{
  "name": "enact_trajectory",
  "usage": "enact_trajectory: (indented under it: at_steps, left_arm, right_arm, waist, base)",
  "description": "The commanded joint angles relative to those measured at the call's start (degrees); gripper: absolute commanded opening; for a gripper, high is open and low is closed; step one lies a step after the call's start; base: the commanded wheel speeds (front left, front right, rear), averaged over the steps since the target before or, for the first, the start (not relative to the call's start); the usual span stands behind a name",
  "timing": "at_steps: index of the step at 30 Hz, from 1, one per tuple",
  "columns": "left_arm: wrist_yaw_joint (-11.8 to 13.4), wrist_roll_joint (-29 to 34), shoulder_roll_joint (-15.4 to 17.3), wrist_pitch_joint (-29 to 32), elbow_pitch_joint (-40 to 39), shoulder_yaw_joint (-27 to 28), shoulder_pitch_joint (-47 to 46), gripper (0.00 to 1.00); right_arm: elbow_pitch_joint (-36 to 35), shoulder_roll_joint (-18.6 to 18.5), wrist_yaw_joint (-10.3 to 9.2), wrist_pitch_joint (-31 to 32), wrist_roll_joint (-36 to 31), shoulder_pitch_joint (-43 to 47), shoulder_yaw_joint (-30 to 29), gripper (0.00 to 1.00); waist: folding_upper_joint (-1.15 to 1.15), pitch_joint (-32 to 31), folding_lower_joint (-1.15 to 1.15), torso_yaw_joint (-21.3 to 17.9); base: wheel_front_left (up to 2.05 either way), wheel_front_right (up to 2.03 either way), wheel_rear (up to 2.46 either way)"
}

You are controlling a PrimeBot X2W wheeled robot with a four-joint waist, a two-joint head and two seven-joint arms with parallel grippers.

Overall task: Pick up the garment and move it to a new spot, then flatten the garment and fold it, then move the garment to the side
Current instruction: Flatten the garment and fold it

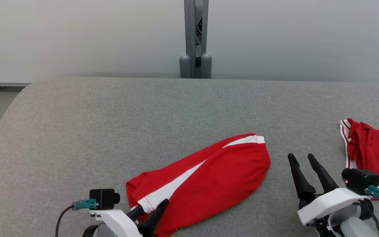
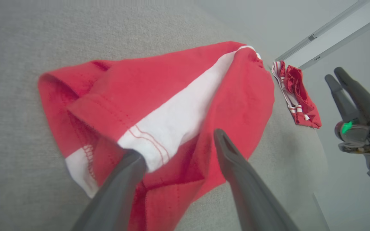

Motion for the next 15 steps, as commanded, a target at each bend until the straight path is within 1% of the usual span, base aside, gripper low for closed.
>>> enact_trajectory:
  at_steps: [1,2,3,4,10,15]
  left_arm:
    - [-0.1,-0.6,0.3,-0.9,0.4,0.1,-1.1,1.00]
    - [-0.1,-0.8,0.2,-1.4,0.7,0.2,-1.3,0.80]
    - [-0.1,-1.1,0.2,-1.8,0.9,0.2,-1.5,0.34]
    - [-0.1,-1.2,0.1,-2.2,1.1,0.1,-1.8,0.00]
    - [-0.1,-1.9,-0.3,-6.1,2.0,0.4,-3.1,0.00]
    - [-0.1,-1.4,-1.1,-10.3,2.8,0.7,-5.1,0.00]
  right_arm:
    - [-0.2,-0.2,0.01,-0.3,-0.4,-0.3,-0.3,1.00]
    - [-0.2,-0.2,0.01,-0.3,-0.4,-0.3,-0.4,1.00]
    - [-0.2,-0.2,0.01,-0.3,-0.4,-0.3,-0.4,1.00]
    - [-0.3,-0.2,0.01,-0.3,-0.4,-0.3,-0.4,1.00]
    - [0.0,-0.4,0.01,-0.3,-0.3,-0.8,-0.5,1.00]
    - [1.3,-0.7,0.01,-0.3,3.7,-2.4,0.0,1.00]
  waist:
    - [0.00,0.1,0.00,-0.1]
    - [0.00,0.2,0.00,-0.1]
    - [0.00,0.3,0.00,-0.1]
    - [0.00,0.3,0.00,-0.1]
    - [0.00,0.7,0.00,-0.1]
    - [0.00,1.3,0.00,0.6]
  base:
    - [0.00,0.00,0.00]
    - [0.00,0.00,0.00]
    - [0.00,0.00,0.00]
    - [0.00,0.00,0.00]
    - [0.00,0.00,0.00]
    - [0.00,0.00,0.00]
